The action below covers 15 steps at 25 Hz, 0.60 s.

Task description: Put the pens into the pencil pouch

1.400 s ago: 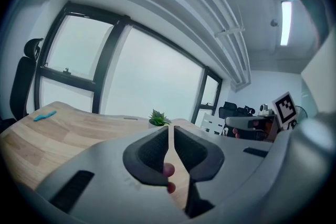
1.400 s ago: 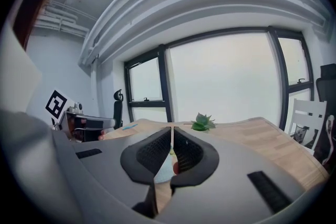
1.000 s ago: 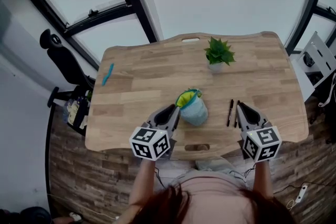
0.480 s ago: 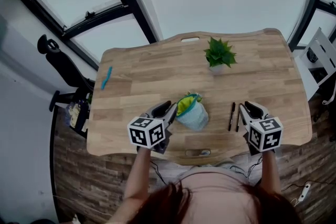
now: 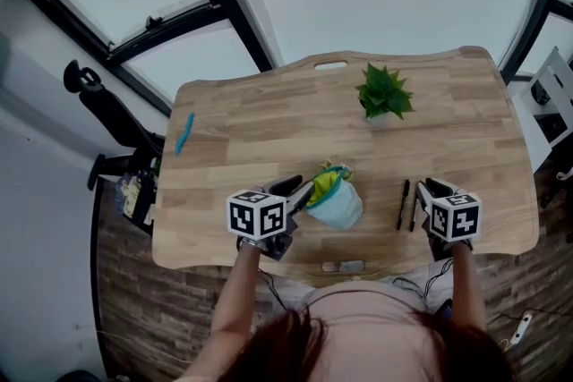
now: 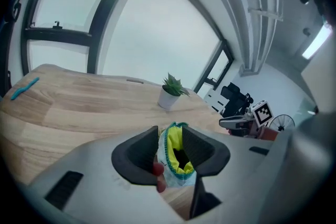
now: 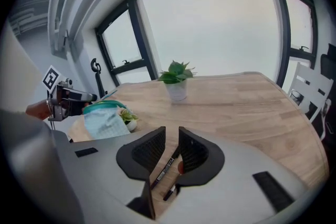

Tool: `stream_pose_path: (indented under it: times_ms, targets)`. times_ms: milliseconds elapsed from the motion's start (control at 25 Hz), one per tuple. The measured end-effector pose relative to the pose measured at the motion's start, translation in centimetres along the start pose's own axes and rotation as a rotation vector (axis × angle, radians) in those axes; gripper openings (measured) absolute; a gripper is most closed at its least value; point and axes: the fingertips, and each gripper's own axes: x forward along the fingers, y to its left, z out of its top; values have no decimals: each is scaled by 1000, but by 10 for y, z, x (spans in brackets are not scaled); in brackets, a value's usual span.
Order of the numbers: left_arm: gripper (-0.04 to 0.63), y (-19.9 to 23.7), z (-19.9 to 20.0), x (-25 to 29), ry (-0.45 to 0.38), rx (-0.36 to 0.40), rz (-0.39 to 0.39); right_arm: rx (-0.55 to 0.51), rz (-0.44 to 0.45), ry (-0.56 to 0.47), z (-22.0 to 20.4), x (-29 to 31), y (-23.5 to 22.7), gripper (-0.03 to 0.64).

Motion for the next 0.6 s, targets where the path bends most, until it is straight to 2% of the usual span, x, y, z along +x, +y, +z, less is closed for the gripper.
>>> stream_pose_path:
  times_ms: [280, 400, 600]
  targets:
    - [126, 5, -11, 16, 89, -62, -68, 124, 4, 158, -37, 36, -24, 86]
    - [124, 4, -15, 21, 114, -67, -78, 190, 13, 214, -51, 48, -32, 93]
    - [50, 2, -18, 27, 131, -38, -66, 238, 8, 283, -65, 64, -43, 100]
